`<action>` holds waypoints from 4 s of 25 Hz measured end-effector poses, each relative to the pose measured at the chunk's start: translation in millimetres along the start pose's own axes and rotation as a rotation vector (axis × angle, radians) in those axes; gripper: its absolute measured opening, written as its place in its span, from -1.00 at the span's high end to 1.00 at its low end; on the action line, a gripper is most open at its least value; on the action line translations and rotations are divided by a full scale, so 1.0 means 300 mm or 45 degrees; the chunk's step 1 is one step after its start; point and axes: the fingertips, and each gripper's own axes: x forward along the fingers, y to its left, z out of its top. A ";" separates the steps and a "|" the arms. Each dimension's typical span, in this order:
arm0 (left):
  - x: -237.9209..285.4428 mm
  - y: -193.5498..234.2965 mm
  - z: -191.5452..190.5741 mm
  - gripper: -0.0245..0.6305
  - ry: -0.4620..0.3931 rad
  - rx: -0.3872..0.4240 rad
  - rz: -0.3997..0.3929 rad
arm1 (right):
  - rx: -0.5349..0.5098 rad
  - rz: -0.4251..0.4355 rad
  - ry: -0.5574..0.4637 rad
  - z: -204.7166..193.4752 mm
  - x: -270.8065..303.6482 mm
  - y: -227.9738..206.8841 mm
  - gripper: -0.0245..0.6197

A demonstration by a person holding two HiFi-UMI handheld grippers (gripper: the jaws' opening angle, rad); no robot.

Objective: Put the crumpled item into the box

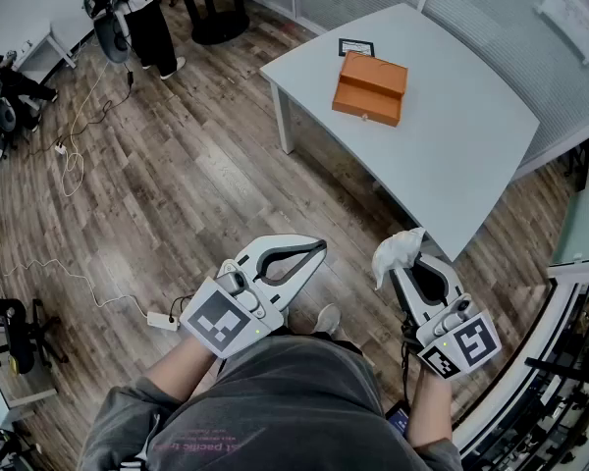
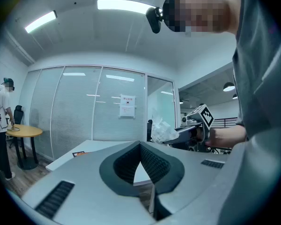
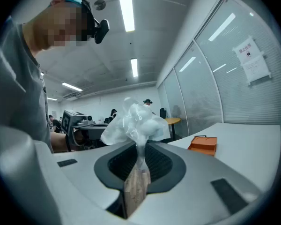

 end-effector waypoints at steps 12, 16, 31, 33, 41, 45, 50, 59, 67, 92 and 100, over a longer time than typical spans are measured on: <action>0.090 -0.075 -0.021 0.89 0.011 0.005 0.030 | 0.072 0.025 -0.002 -0.047 -0.091 -0.085 0.75; 0.129 -0.132 -0.042 0.89 0.029 0.010 0.054 | 0.094 0.053 -0.007 -0.066 -0.153 -0.123 0.75; 0.150 -0.146 -0.118 0.89 0.090 -0.022 0.138 | 0.150 0.093 -0.005 -0.107 -0.194 -0.187 0.75; 0.148 -0.118 -0.125 0.89 0.092 -0.037 0.144 | 0.156 0.096 0.005 -0.107 -0.168 -0.193 0.74; 0.156 0.089 -0.159 0.89 0.092 -0.049 0.106 | 0.174 0.046 0.013 -0.098 0.026 -0.250 0.75; 0.163 0.241 -0.171 0.89 0.096 -0.042 0.075 | 0.183 0.019 0.002 -0.074 0.168 -0.274 0.74; 0.182 0.428 -0.171 0.89 0.085 -0.046 0.044 | 0.190 0.006 0.019 -0.045 0.350 -0.303 0.74; 0.201 0.677 -0.195 0.89 0.088 -0.066 -0.015 | 0.198 -0.038 0.045 -0.011 0.589 -0.352 0.74; 0.236 0.813 -0.199 0.89 0.074 -0.063 -0.062 | 0.190 -0.078 0.046 0.017 0.716 -0.399 0.74; 0.322 1.012 -0.155 0.89 0.050 -0.059 -0.065 | 0.188 -0.072 0.035 0.103 0.892 -0.514 0.74; 0.434 1.086 -0.149 0.89 0.070 -0.049 -0.042 | 0.199 -0.038 0.038 0.126 0.953 -0.643 0.75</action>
